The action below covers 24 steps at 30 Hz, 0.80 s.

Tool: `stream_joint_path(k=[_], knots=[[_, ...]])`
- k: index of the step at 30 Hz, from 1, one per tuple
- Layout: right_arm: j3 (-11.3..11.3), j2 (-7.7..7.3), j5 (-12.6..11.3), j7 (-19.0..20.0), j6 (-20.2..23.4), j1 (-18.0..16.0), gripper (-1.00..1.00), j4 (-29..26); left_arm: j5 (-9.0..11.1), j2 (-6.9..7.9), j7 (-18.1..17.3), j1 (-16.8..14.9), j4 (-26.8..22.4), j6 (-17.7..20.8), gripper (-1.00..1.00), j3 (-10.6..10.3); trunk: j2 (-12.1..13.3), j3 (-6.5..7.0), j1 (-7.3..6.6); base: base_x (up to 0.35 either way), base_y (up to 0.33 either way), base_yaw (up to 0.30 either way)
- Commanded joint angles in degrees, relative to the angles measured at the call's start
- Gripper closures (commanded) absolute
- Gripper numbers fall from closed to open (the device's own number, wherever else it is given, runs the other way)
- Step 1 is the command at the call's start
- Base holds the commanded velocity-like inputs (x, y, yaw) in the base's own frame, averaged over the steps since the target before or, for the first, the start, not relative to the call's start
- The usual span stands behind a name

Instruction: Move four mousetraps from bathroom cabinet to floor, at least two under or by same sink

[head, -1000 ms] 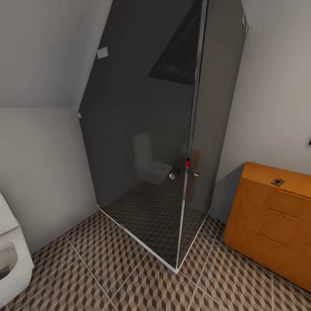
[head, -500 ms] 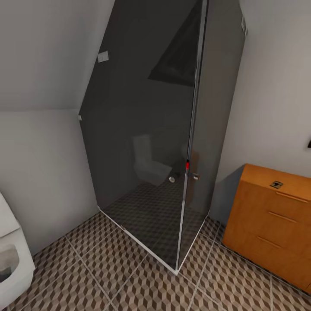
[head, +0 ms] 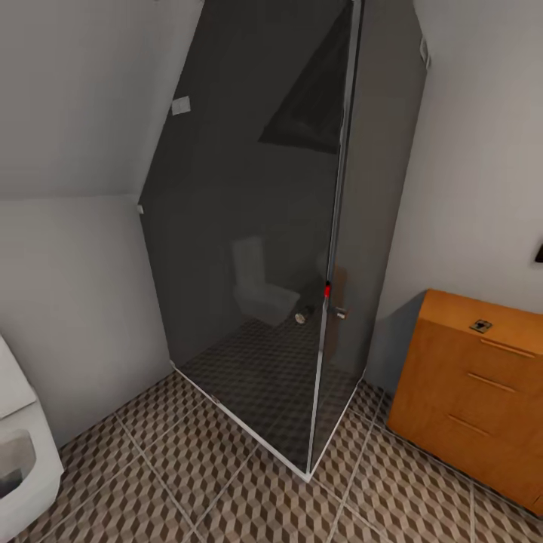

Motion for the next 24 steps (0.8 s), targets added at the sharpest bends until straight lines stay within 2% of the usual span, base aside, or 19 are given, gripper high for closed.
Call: stream_joint_path(k=[1, 11, 24], knots=[[0.01, -0.01, 0.03, -0.01, 0.04, -0.02, -1.00, -0.03, 0.49, 0.02, -0.07, 0.00, -0.04, -0.10, -1.00, 0.04, 0.38, 0.13, -0.22, 0.000, 0.000, 0.000], [0.01, -0.04, 0.03, 0.07, -0.01, -0.02, -1.00, -0.03, 0.63, 0.06, -0.07, 0.00, -0.05, -0.10, -1.00, 0.05, 4.39, 1.92, -2.42, 0.000, 0.000, -0.041], [-0.07, -0.05, 0.00, 0.15, 0.03, -0.02, -1.00, -0.11, 0.56, 0.08, 0.30, -0.32, -0.37, 0.44, -1.00, -0.02, 9.60, 4.28, -5.27, 0.000, 0.000, -0.279]])
